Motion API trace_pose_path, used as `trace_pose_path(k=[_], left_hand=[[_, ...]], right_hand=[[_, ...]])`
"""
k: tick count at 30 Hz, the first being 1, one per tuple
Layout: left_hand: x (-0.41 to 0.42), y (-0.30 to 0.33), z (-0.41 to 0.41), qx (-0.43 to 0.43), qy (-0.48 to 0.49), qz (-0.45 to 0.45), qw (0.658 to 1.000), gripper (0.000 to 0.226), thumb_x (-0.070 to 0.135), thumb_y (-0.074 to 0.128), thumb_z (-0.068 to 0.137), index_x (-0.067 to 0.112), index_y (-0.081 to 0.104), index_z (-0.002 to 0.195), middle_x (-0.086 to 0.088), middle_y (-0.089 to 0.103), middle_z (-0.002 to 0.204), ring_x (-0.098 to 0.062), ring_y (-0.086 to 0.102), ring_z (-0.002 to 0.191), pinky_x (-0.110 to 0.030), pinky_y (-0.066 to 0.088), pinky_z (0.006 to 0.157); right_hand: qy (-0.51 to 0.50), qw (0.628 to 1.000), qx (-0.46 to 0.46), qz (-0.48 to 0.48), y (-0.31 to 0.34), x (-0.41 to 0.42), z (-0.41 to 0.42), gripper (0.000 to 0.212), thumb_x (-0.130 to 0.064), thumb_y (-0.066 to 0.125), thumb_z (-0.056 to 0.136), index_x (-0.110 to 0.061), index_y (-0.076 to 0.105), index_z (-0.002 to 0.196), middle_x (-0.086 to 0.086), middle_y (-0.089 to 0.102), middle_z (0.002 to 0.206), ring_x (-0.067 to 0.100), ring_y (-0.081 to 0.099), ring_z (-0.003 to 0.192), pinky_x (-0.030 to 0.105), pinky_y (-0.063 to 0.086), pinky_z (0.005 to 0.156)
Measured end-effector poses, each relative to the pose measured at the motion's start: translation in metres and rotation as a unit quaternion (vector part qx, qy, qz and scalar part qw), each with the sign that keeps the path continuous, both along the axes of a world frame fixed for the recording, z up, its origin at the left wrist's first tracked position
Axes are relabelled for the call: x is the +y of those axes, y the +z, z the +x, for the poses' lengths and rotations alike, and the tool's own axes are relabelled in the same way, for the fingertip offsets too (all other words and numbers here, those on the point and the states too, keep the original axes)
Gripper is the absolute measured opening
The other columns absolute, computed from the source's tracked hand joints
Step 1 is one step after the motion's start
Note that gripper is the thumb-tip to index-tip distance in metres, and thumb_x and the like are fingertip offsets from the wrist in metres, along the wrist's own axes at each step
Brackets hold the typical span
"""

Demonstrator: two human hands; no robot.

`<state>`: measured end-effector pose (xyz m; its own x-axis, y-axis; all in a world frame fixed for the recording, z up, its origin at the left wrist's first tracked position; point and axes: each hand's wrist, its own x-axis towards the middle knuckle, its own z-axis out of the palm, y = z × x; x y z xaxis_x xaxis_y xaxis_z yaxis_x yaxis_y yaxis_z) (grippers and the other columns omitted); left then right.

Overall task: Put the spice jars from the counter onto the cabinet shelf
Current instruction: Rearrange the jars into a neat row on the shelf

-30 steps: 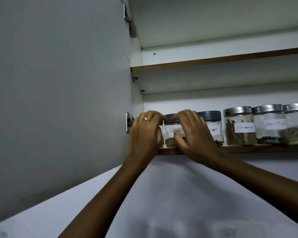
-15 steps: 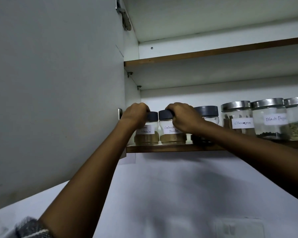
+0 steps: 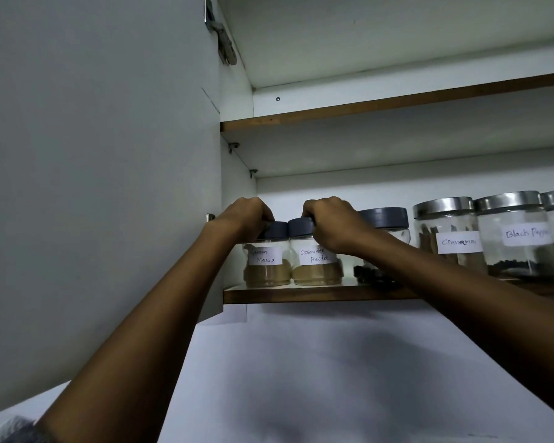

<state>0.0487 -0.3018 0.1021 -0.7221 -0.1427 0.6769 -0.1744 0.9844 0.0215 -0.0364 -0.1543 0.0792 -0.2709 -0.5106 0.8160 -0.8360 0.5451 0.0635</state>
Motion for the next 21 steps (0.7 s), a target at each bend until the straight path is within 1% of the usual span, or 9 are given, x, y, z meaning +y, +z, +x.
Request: trace_pose_path(k=[2,4,7,9,12,16,18,21], left_hand=[[-0.002,0.000,-0.007,-0.004,-0.001,0.003,1.000,0.025,0.007,0.053,0.093,0.009,0.068,0.113,-0.013,0.066,0.116,-0.026,0.061,0.102,-0.029,0.046,0.081],[-0.004,0.001,-0.015,-0.004,0.007,-0.003,1.000,0.026,0.006,0.053,0.093,0.009,0.068,0.114,-0.012,0.066,0.116,-0.026,0.061,0.102,-0.027,0.045,0.079],[-0.010,-0.001,-0.025,-0.005,0.024,-0.013,1.000,0.027,0.004,0.054,0.092,0.008,0.067,0.115,-0.013,0.066,0.116,-0.027,0.062,0.102,-0.027,0.044,0.077],[-0.015,-0.002,-0.035,0.006,0.031,-0.018,0.999,0.027,0.004,0.055,0.091,0.009,0.067,0.115,-0.013,0.066,0.115,-0.027,0.062,0.100,-0.027,0.044,0.074],[-0.022,-0.002,-0.047,0.018,0.038,-0.020,0.999,0.026,0.004,0.054,0.091,0.010,0.067,0.114,-0.013,0.067,0.114,-0.027,0.062,0.099,-0.027,0.043,0.072],[-0.027,-0.003,-0.063,0.019,0.047,-0.024,0.998,0.030,0.002,0.056,0.090,0.009,0.065,0.117,-0.014,0.066,0.116,-0.027,0.062,0.101,-0.027,0.043,0.074],[-0.029,-0.003,-0.071,0.016,0.052,-0.019,0.998,0.031,0.002,0.056,0.089,0.007,0.064,0.119,-0.015,0.065,0.118,-0.028,0.061,0.102,-0.028,0.044,0.076],[-0.031,-0.003,-0.082,0.012,0.062,-0.012,0.998,0.033,0.002,0.057,0.089,0.007,0.062,0.121,-0.015,0.063,0.120,-0.029,0.060,0.105,-0.030,0.046,0.079]], right_hand=[[-0.019,1.000,0.005,-0.003,-0.001,-0.006,0.000,0.028,-0.003,0.046,0.083,-0.005,0.058,0.109,0.018,0.061,0.111,0.036,0.055,0.100,0.034,0.042,0.073],[-0.029,0.999,0.010,-0.010,-0.001,-0.013,-0.001,0.023,-0.009,0.047,0.086,-0.004,0.057,0.106,0.018,0.061,0.109,0.035,0.056,0.097,0.033,0.039,0.069],[-0.024,1.000,-0.002,-0.015,-0.003,-0.024,0.002,0.023,-0.015,0.048,0.085,-0.003,0.055,0.103,0.018,0.060,0.107,0.035,0.055,0.096,0.032,0.034,0.067],[-0.021,0.999,-0.003,-0.026,-0.003,-0.029,-0.004,0.025,-0.017,0.048,0.084,-0.002,0.055,0.104,0.019,0.061,0.108,0.036,0.056,0.097,0.032,0.034,0.068],[-0.025,0.999,-0.008,-0.032,-0.004,-0.038,-0.012,0.028,-0.019,0.048,0.086,-0.003,0.054,0.107,0.018,0.061,0.110,0.035,0.056,0.099,0.034,0.036,0.072],[-0.039,0.999,-0.015,-0.013,-0.004,-0.046,-0.021,0.029,-0.019,0.048,0.087,-0.004,0.052,0.111,0.016,0.060,0.113,0.035,0.055,0.102,0.037,0.038,0.078],[-0.047,0.999,-0.019,0.001,-0.006,-0.050,-0.025,0.029,-0.018,0.049,0.086,-0.005,0.051,0.112,0.016,0.059,0.113,0.035,0.054,0.104,0.040,0.039,0.087],[-0.059,0.998,-0.025,0.016,-0.008,-0.056,-0.032,0.031,-0.018,0.049,0.085,-0.007,0.050,0.114,0.014,0.058,0.115,0.034,0.054,0.107,0.045,0.035,0.098]])
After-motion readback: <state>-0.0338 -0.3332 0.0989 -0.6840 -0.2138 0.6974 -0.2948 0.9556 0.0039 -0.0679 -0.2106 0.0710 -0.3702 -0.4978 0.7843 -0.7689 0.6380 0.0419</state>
